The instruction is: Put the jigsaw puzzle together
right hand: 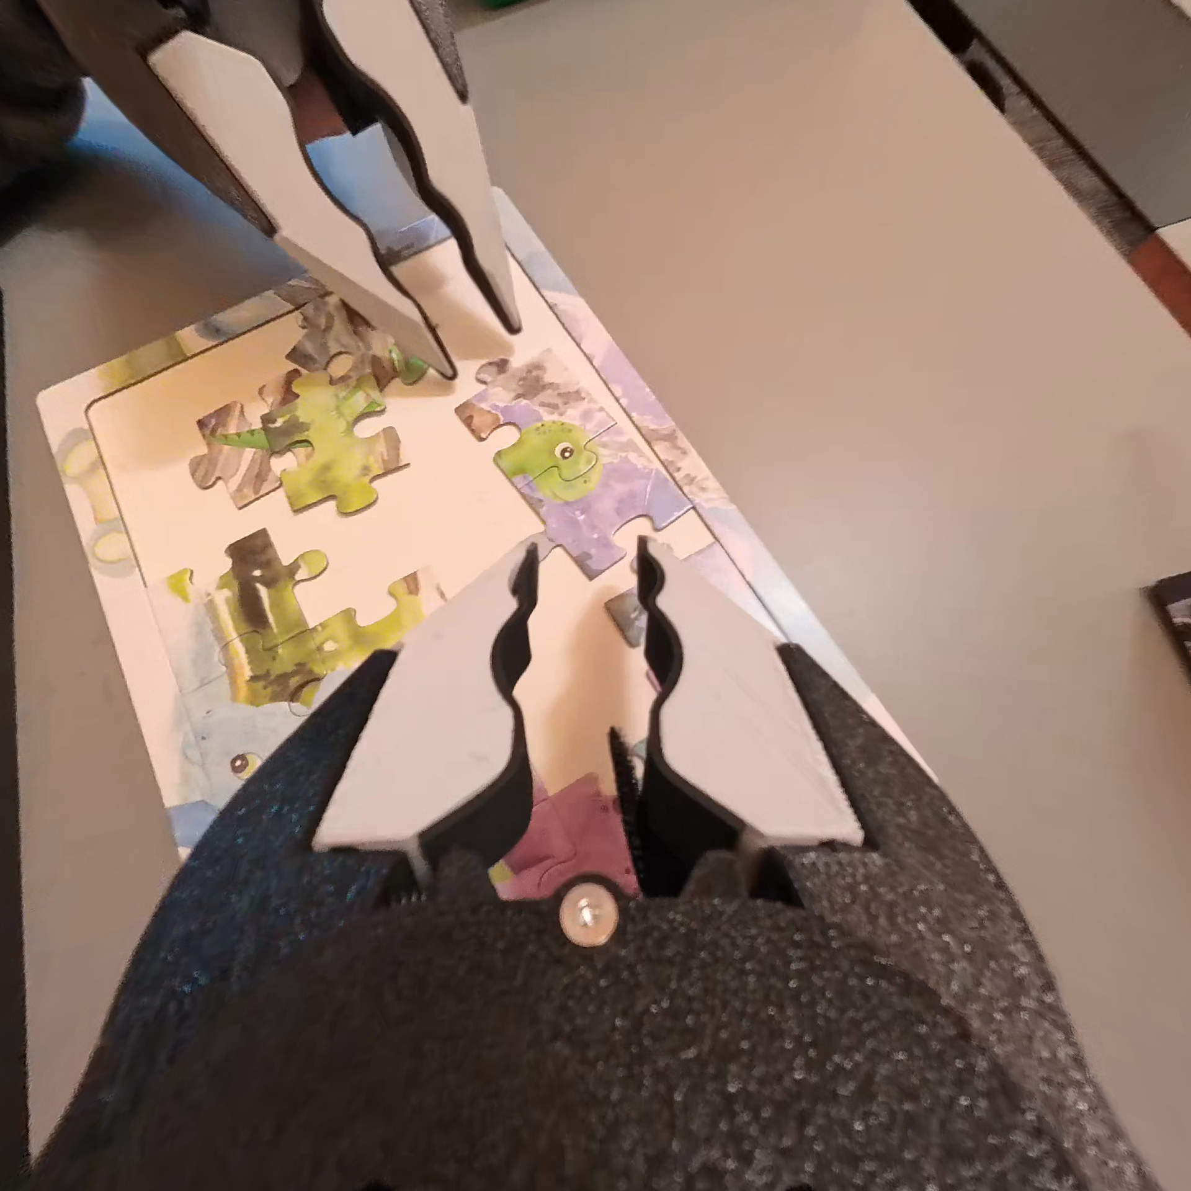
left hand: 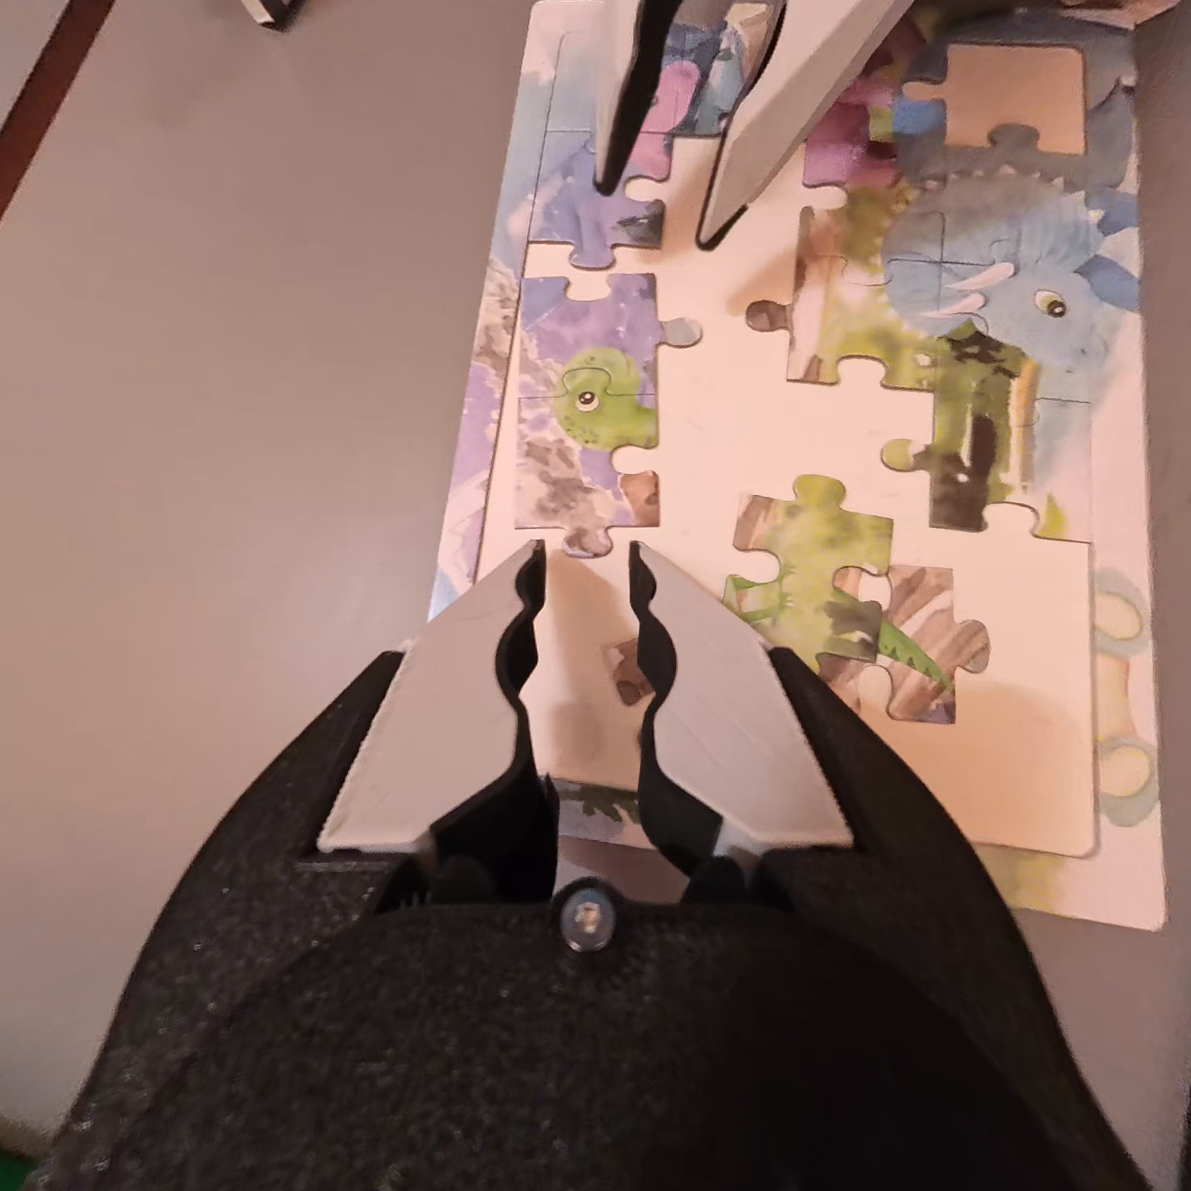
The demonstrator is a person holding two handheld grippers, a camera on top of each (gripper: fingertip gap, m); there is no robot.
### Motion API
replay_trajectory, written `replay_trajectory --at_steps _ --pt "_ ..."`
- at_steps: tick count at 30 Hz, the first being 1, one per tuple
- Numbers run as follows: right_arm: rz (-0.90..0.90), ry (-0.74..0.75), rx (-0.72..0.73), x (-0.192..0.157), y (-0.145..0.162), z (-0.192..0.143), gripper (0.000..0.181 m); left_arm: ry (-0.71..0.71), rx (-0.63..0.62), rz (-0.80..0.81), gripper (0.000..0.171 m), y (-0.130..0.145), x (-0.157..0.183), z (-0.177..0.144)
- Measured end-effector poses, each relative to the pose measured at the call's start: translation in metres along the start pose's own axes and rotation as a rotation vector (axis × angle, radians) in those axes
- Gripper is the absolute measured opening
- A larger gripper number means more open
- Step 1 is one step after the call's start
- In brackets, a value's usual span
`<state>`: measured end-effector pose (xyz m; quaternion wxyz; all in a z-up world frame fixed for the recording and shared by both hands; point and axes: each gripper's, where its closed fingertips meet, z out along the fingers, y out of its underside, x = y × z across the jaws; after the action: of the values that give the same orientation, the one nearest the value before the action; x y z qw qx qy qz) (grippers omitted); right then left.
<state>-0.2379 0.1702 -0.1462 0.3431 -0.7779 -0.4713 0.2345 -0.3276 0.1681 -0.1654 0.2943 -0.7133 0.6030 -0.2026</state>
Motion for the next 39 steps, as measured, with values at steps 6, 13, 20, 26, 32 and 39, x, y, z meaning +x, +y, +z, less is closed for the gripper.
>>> replay_trajectory --at_steps 6,13,20,26,32,39 --pt "-0.008 0.023 -0.054 0.006 0.011 0.007 0.028 -0.029 -0.011 -0.025 0.022 0.001 -0.003 0.005" --pt "-0.003 0.053 -0.060 0.013 0.013 0.004 0.028 -0.021 0.019 0.044 0.000 -0.002 0.006 0.008" --pt "0.020 0.045 -0.037 0.015 0.009 0.001 0.027 -0.030 0.042 0.033 0.000 -0.002 0.004 0.008" --pt "0.008 0.041 -0.035 0.012 0.007 0.001 0.027 -0.009 0.084 -0.017 0.022 -0.008 0.002 0.007" --pt "0.008 0.036 -0.061 0.011 0.012 0.003 0.028 0.013 0.080 -0.050 0.021 -0.007 0.002 0.011" --pt "0.006 0.038 -0.065 0.012 0.012 0.002 0.027 -0.033 0.050 -0.037 0.014 -0.012 0.005 0.016"
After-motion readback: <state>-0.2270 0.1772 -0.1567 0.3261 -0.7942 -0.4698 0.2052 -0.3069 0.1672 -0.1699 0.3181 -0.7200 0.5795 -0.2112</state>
